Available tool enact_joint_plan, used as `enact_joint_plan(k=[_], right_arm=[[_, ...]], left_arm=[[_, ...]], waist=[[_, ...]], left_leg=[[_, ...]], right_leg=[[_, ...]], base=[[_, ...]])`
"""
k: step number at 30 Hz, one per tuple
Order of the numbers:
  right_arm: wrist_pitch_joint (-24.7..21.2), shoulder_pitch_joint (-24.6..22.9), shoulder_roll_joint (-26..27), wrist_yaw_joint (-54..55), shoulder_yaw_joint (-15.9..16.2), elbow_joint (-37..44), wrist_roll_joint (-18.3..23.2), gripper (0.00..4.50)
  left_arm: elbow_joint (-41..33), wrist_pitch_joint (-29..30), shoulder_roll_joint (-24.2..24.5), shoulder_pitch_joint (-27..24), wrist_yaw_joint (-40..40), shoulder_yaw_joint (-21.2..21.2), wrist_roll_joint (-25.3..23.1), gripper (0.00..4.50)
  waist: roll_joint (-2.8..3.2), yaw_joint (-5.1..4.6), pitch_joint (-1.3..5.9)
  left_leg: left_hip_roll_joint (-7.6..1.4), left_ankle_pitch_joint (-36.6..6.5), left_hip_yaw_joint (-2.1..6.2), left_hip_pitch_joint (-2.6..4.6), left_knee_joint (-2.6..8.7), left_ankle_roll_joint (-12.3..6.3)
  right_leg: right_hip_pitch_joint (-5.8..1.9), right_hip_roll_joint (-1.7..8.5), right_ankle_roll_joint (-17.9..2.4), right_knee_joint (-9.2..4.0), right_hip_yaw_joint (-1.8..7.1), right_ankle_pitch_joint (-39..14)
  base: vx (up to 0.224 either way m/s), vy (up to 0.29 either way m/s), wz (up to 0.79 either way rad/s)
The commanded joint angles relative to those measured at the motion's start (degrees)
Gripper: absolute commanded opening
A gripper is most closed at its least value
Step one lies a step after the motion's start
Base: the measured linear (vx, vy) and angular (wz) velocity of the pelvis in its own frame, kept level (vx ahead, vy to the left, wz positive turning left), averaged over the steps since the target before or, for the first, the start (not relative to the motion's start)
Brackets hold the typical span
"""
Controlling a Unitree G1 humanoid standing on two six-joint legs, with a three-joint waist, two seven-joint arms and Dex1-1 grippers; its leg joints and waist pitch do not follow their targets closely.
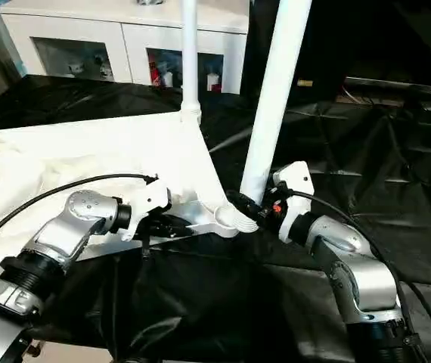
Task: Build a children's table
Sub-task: Insert table leg to table base
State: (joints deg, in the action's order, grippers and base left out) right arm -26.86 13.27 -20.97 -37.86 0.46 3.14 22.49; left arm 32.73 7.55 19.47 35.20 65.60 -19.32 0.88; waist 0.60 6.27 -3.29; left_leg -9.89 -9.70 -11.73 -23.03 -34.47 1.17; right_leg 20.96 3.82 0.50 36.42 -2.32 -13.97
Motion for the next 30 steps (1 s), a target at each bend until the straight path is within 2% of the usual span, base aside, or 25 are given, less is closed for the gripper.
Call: enact_joint_plan(k=[1, 2, 4, 6, 9, 10, 13, 19, 26, 30], right_arm=[[0.55, 1.22, -0.03, 0.05, 0.26, -0.61, -0.45, 1.92], [0.7, 1.61, 0.13, 0.09, 0.38, -1.24, -0.63, 1.92], [0.97, 2.71, 0.64, -0.18, 0.77, -3.2, -0.85, 1.92], [1.13, 3.48, 0.87, -0.59, 1.35, -4.58, -1.21, 1.92], [1.42, 4.46, 1.3, -1.07, 2.26, -6.21, -1.79, 1.92], [1.2, 4.76, 1.35, -1.28, 2.48, -6.66, -1.86, 1.92], [0.48, 5.68, 1.29, -2.13, 3.41, -8.09, -2.35, 1.92], [0.56, 7.88, 1.09, -3.28, 5.25, -11.66, -3.65, 1.92], [0.73, 10.06, 1.48, -4.71, 5.88, -15.49, -4.42, 1.91], [-0.14, 11.2, 2.06, -5.92, 5.66, -17.55, -3.33, 1.91]], left_arm=[[-0.18, 0.7, 0.42, -1.18, 2.05, -1.42, -0.76, 0.04], [-0.29, 0.77, 0.44, -1.27, 2.18, -1.45, -0.76, 0.04], [-0.73, 0.83, 0.51, -1.53, 2.29, -1.53, -0.81, 0.04], [-1.04, 0.87, 0.57, -1.67, 2.29, -1.66, -0.83, 0.0], [-1.4, 0.9, 0.63, -1.84, 2.31, -1.85, -0.81, 0.0], [-1.43, 0.82, 0.61, -1.85, 2.26, -1.91, -0.88, 0.0], [-1.66, 0.11, 0.66, -1.99, 1.97, -2.21, -1.51, 0.0], [-2.84, 0.14, 1.06, -2.45, 3.2, -2.57, -1.34, 0.0], [-3.8, -0.53, 1.65, -2.69, 3.79, -2.82, -1.55, 0.0], [-3.66, -0.57, 1.58, -2.54, 2.97, -2.43, -1.68, 0.0]], waist=[[-0.35, -0.17, 3.84], [-0.92, -0.24, 3.84], [-0.65, -0.2, 3.75], [-0.81, -0.15, 3.73], [-0.64, -0.17, 3.84], [-1.1, -0.2, 3.84], [-0.9, -0.03, 3.87], [-1.09, -0.05, 3.86], [-1.19, -0.08, 3.92], [-1.31, -0.18, 3.92]], left_leg=[[-4.0, -9.32, 2.13, 2.12, 4.27, -0.4], [-4.01, -9.22, 2.04, 2.13, 4.27, -0.54], [-3.98, -9.24, 2.03, 2.13, 4.23, -0.65], [-4.06, -9.63, 2.01, 2.21, 4.25, -0.4], [-4.07, -9.1, 2.05, 2.19, 4.29, -0.21], [-4.0, -8.7, 1.95, 2.15, 4.24, -0.47], [-4.0, -7.84, 1.97, 2.11, 4.17, -0.97], [-4.06, -8.44, 1.95, 2.22, 4.23, -0.56], [-4.06, -8.43, 1.93, 2.23, 4.25, -0.29], [-4.08, -8.91, 1.93, 2.27, 4.27, -0.1]], right_leg=[[-1.16, 5.43, -13.35, -4.35, 2.58, -1.94], [-1.19, 5.4, -13.35, -4.38, 2.58, -1.94], [-1.05, 5.56, -13.59, -4.46, 2.57, -3.37], [-1.02, 5.57, -13.43, -4.54, 2.6, -4.47], [-1.02, 5.52, -13.15, -4.35, 2.57, -3.64], [-1.07, 5.38, -13.13, -4.31, 2.57, -2.76], [-1.08, 5.48, -13.12, -4.21, 2.52, -2.26], [-1.03, 5.51, -13.1, -4.25, 2.55, -2.99], [-1.07, 5.48, -13.27, -4.09, 2.51, -1.97], [-1.06, 5.5, -13.38, -4.2, 2.52, -2.88]], base=[[0.0, 0.0, 0.0], [0.0, 0.0, 0.0], [0.0, 0.0, 0.0], [0.0, 0.0, 0.0], [0.0, 0.0, 0.0], [0.0, 0.0, 0.0], [0.0, 0.0, 0.0], [0.0, 0.0, 0.0], [0.0, 0.0, 0.0], [0.0, 0.0, 0.0]])
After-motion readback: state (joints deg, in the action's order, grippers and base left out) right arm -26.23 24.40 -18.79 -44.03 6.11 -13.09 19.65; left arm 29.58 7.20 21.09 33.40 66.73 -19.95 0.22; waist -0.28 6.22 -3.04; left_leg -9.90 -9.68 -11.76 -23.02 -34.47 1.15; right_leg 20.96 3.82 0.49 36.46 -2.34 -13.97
